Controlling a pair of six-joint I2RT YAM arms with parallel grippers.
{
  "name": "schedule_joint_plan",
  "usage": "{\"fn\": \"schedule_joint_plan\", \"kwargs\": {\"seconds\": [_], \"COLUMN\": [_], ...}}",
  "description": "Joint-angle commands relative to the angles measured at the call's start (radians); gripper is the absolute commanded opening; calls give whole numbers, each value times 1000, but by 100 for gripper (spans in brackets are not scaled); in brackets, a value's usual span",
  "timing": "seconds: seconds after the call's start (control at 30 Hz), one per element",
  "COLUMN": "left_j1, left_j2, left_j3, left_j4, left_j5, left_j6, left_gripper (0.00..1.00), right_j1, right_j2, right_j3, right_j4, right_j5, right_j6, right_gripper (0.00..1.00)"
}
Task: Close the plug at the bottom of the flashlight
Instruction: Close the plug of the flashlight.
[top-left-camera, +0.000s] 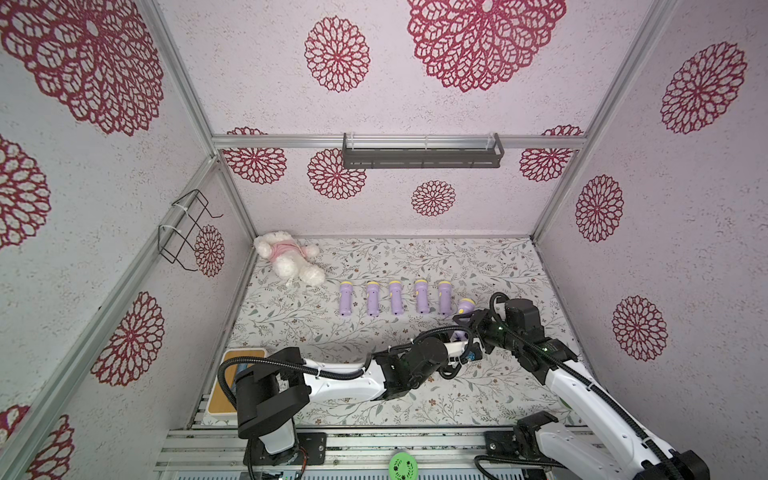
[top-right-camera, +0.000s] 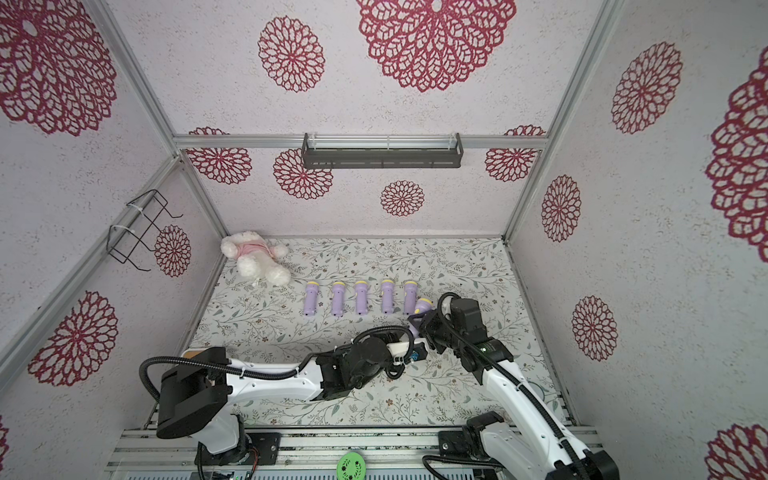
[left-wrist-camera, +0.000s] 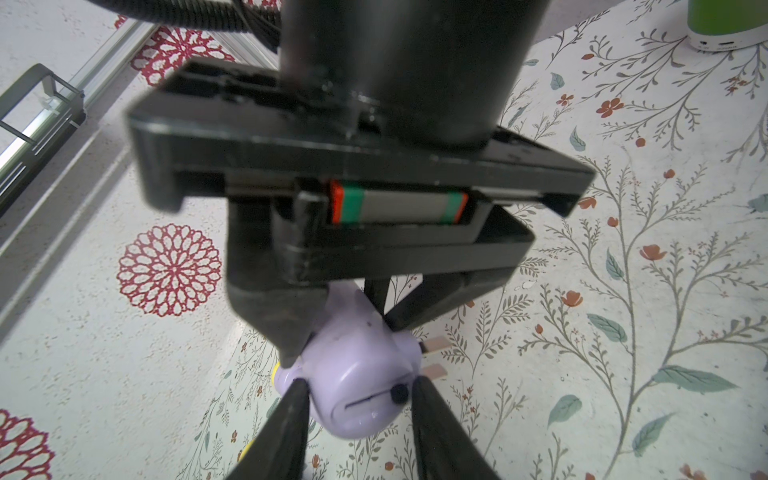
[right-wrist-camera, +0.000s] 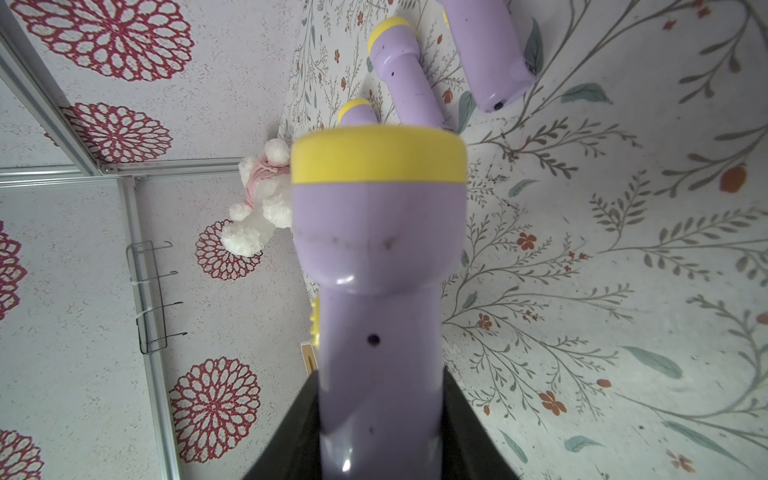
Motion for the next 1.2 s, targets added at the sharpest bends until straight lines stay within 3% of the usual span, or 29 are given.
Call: {"fn": "schedule_joint_plan", "kwargs": {"seconds": [0.0, 1.17], "left_j1": [-5, -25], "left_j2": [7, 40], "left_j3": [5, 37], "left_j4": [-24, -45], "left_j5": [7, 22], "left_j6": [29, 20], "left_gripper": [43, 39], "right_j1": [6, 7], "right_j2": [-13, -10], "right_j3": [1, 4], "right_j4": [45, 58], "right_j5": [-31, -42], "right_j6": [-10, -2], "right_gripper": [0, 0]}}
